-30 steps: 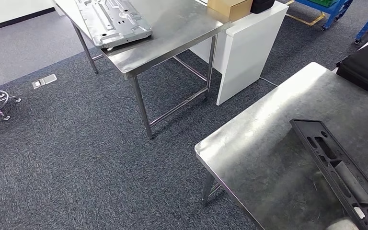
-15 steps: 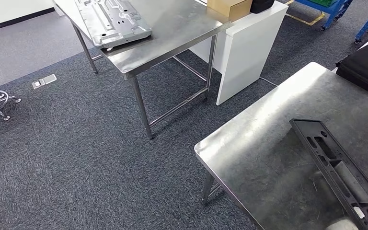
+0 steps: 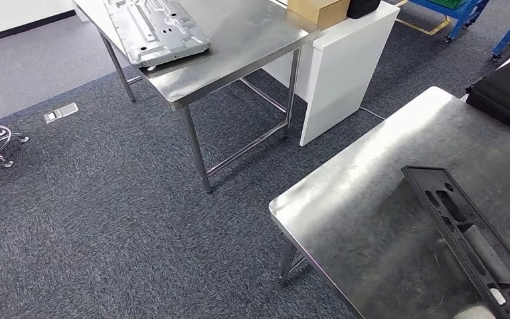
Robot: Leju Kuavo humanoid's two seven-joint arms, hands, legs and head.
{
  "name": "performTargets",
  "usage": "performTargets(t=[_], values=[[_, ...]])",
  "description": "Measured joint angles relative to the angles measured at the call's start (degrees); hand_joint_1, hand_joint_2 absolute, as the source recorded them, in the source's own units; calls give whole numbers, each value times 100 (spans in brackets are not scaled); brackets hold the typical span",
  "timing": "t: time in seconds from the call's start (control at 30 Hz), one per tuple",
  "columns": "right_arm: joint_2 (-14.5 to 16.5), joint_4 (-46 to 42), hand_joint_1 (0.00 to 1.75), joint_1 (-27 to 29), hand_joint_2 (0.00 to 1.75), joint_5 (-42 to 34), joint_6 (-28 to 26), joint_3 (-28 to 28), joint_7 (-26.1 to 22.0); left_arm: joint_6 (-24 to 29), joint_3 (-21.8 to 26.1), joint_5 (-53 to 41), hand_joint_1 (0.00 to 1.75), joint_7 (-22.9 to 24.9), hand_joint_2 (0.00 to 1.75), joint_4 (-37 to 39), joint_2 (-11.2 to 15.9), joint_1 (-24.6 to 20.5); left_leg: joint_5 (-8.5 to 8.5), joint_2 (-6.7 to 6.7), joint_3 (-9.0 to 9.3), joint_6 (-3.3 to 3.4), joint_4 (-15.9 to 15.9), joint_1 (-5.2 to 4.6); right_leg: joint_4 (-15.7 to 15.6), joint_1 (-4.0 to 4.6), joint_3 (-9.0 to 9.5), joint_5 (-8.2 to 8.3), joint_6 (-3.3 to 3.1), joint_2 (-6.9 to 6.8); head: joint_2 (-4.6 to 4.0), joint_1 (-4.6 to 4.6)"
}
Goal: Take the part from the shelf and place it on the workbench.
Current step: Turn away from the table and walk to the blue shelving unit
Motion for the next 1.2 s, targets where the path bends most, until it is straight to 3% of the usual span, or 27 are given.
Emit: performTargets(t=[0.23,0.33,0.4,0.53,0.63,0.77,1.03,1.2], values=[[353,-29,0,-59,0,297,-43,-1,2,10,-47,-160,0,59,175,0,-2,2,-1,19,8,2,-1,1,0,0,8,0,0,10,0,1],[323,-199,0,-258,0,496,378,-1,1,13,-86,-220,0,78,175,0,-2,3,-2,33,11,3,-1,-4,0,-8,12,2,0,25,0,0],[101,-452,0,-520,0,837,1023,-1,-153,24,-121,-285,0,96,175,0,-2,0,-2,51,17,4,-4,-10,0,-17,15,4,0,40,0,-1],[-775,-989,0,-1383,0,1909,2808,-1,-1353,62,-145,-320,0,125,175,0,-2,-4,-1,78,32,5,-6,-19,0,-21,14,12,-7,61,0,-2],[-1303,-1099,0,-1782,0,1999,3060,0,-1790,88,-146,-239,0,95,175,0,-2,2,2,62,31,6,-6,-19,-1,-20,19,13,-8,53,0,2],[-1631,-1171,0,-2088,0,2000,2950,3,-1808,45,-145,-208,0,17,0,0,-2,4,2,63,29,7,-6,-17,-1,-21,20,13,-8,52,0,1],[-1573,-1630,0,-2254,0,2000,2960,5,-1598,-151,-145,-207,0,147,0,2,-2,2,-1,64,28,8,-11,-13,-2,-20,17,11,-10,53,0,0],[-1447,-1731,0,-2295,0,2000,2896,6,-1613,-323,-147,-298,0,527,0,8,-2,2,-1,64,29,7,-12,-12,-2,-19,18,11,-10,53,0,-1]])
